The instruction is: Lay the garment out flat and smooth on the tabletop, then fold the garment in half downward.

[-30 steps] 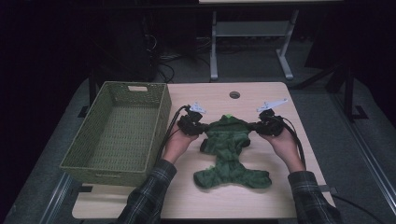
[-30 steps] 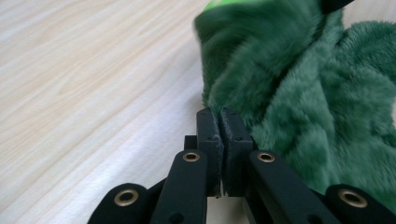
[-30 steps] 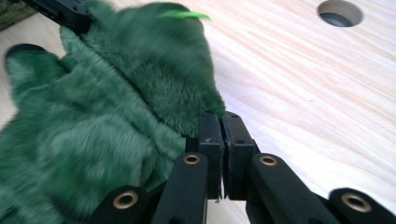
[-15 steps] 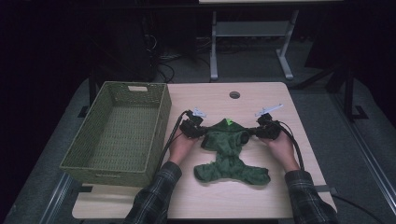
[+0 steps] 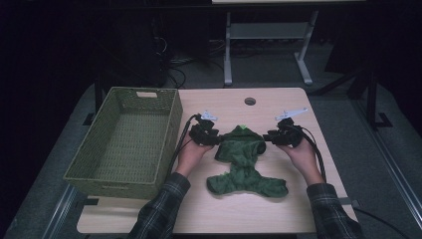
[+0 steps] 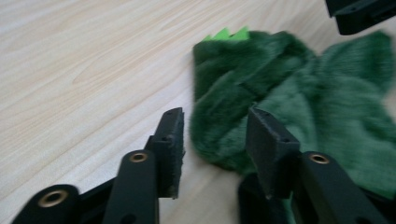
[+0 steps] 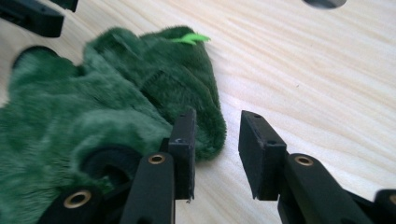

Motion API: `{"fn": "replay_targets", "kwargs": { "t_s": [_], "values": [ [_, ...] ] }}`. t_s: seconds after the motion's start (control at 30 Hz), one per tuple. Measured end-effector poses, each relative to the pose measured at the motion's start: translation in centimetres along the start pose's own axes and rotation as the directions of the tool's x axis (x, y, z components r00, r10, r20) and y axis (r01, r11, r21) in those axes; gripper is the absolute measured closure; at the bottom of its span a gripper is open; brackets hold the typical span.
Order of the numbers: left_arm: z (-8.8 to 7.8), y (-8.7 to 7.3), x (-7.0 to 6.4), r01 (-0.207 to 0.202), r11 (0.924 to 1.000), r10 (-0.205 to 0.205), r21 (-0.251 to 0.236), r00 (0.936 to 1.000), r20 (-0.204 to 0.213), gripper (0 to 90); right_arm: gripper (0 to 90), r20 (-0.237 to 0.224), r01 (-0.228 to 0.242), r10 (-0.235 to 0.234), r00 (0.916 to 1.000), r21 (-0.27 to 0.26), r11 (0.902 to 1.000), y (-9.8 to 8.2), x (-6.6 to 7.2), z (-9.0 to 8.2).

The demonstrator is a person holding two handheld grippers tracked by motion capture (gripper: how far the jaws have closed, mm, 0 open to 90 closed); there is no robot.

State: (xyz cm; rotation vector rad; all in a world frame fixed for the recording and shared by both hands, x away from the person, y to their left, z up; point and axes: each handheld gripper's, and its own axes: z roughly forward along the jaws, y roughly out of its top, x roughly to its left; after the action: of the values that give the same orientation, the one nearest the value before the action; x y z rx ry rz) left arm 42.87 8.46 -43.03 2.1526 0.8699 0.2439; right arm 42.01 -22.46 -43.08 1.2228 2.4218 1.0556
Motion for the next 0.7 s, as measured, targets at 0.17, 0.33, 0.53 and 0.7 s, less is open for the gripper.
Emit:
{"fn": "replay_targets", "kwargs": {
  "t_s": [0.17, 0.33, 0.53, 0.7],
  "values": [
    [-1.5, -0.2, -1.1, -0.019, 0.9996, 0.019, 0.022, 0.9996, 0.02, 45.4, 64.3, -0.028, -0.016, 0.015, 0.9995, -0.017, 0.9997, 0.0, 0.6, -1.4],
    [-2.8, -1.2, -2.0, -0.019, 0.9994, 0.018, 0.03, 0.9985, 0.052, 38.7, 62.8, -0.056, -0.009, 0.006, 0.9984, -0.047, 0.9989, -0.3, 1.6, -2.6],
    [-4.1, -2.4, -3.1, -0.05, 0.9984, 0.049, 0.027, 0.9976, 0.05, 25.7, 61.7, -0.078, 0.005, -0.011, 0.9969, -0.077, 0.997, -1.0, 2.9, -3.6],
    [-5.0, -3.6, -3.9, -0.058, 0.998, 0.057, 0.023, 0.9961, 0.067, 17.7, 63.1, -0.094, 0.027, -0.035, 0.995, -0.087, 0.9959, -1.3, 4.1, -4.1]
  ]
}}
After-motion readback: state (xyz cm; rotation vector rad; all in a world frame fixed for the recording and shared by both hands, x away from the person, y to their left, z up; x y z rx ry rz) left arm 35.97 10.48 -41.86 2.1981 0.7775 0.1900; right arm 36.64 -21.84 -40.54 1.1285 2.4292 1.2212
